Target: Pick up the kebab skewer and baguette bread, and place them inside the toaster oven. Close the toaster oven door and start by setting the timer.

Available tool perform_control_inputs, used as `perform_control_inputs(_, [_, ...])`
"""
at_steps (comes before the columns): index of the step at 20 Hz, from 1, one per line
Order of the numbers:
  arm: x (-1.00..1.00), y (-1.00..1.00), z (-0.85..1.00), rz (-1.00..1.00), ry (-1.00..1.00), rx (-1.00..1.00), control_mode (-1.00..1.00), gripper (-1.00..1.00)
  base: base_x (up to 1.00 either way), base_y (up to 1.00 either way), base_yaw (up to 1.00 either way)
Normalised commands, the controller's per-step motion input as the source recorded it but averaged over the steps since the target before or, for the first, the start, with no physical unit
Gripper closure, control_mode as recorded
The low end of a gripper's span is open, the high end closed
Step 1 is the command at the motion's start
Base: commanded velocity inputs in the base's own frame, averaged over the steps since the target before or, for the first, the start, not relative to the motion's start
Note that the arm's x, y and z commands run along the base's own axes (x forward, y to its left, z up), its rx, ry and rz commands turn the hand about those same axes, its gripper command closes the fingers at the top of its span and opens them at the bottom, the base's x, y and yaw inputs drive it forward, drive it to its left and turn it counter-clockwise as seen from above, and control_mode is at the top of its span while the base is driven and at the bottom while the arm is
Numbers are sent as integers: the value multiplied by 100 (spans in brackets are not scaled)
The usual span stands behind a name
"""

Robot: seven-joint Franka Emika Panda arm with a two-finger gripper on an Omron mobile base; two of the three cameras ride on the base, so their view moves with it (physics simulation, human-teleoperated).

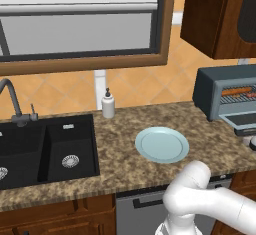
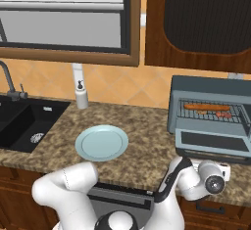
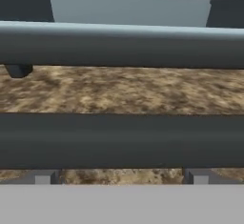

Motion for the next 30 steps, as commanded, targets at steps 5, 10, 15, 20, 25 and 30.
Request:
perform_control_inputs(5, [2,0,33,0,-3,0,-100,-100,0,0,0])
perform_control_inputs(10, [13,0,33,0,-2,0,-100,-100,0,0,0])
perform_control_inputs(15, [17,0,35,0,-2,0,-100,-100,0,0,0])
perform_control_inputs(20, [20,0,34,0,-2,0,-100,-100,0,0,0])
perform_control_inputs(25, [21,0,31,0,-2,0,-100,-100,0,0,0])
perform_control_inputs(30, [39,0,40,0,-1,0,-100,-100,0,0,0])
